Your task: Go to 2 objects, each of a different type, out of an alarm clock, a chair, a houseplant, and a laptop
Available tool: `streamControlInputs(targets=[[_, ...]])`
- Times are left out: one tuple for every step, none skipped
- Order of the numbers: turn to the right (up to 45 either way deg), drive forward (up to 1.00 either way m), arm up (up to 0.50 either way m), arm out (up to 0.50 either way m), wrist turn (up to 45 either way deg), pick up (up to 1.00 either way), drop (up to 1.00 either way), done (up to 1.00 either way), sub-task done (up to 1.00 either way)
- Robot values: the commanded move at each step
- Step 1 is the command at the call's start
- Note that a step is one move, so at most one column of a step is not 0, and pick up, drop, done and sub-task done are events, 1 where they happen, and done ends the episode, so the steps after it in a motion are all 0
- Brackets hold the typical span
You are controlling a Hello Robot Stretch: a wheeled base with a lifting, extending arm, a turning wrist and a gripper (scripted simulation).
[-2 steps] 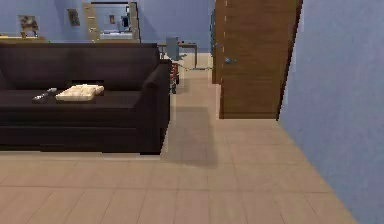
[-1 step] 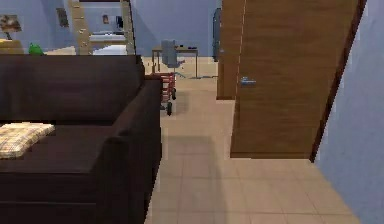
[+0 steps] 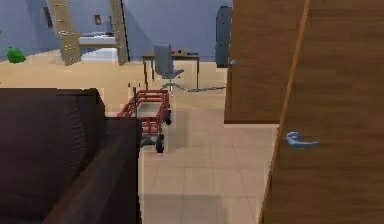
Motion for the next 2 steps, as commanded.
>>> streamControlInputs(targets=[[0.0, 1.00, 0.00, 0.00, 0.0, 0.00, 0.00, 0.00, 0.00], [0.0, 1.00, 0.00, 0.00, 0.0, 0.00, 0.00, 0.00, 0.00]])
